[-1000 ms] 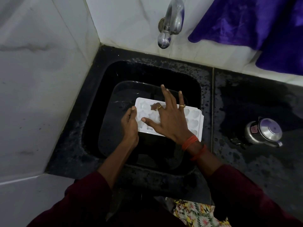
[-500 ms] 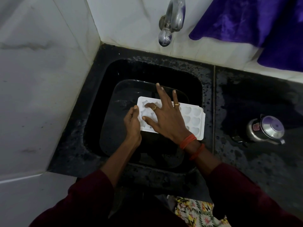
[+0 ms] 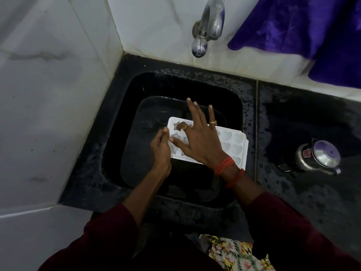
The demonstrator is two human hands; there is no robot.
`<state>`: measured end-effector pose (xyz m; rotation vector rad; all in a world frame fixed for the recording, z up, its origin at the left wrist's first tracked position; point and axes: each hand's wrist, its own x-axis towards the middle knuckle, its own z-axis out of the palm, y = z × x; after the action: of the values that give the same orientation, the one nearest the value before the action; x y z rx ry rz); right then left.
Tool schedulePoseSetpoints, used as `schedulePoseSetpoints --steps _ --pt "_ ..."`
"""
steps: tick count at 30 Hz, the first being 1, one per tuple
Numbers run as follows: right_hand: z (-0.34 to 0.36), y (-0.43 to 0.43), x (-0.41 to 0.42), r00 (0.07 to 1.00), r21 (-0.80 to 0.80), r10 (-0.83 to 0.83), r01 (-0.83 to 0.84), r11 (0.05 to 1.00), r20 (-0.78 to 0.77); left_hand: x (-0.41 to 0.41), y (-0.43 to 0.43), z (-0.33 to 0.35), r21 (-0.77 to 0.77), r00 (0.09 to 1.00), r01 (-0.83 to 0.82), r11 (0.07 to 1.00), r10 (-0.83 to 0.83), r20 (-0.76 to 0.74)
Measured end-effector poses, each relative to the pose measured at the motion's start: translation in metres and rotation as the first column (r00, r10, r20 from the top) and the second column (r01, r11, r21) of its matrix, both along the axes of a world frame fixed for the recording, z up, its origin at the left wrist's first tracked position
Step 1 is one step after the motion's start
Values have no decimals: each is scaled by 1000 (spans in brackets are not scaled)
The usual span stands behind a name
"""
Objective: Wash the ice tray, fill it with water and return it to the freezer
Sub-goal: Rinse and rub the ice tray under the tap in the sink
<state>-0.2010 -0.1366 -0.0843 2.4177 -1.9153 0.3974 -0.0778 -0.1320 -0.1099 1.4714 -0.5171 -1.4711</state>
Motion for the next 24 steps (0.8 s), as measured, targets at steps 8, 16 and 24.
schedulePoseSetpoints --steps 8,16,24 --pt "-5 3 1 1000 -5 -31 31 1000 -4 4 0 -1 3 1000 -10 1000 10 -11" --pt "0 -1 5 993 -45 -40 36 998 -111 4 -2 1 -26 997 34 999 -32 75" --pt "-3 2 6 995 7 -102 102 995 22 1 -4 1 -17 1000 -12 1000 12 20"
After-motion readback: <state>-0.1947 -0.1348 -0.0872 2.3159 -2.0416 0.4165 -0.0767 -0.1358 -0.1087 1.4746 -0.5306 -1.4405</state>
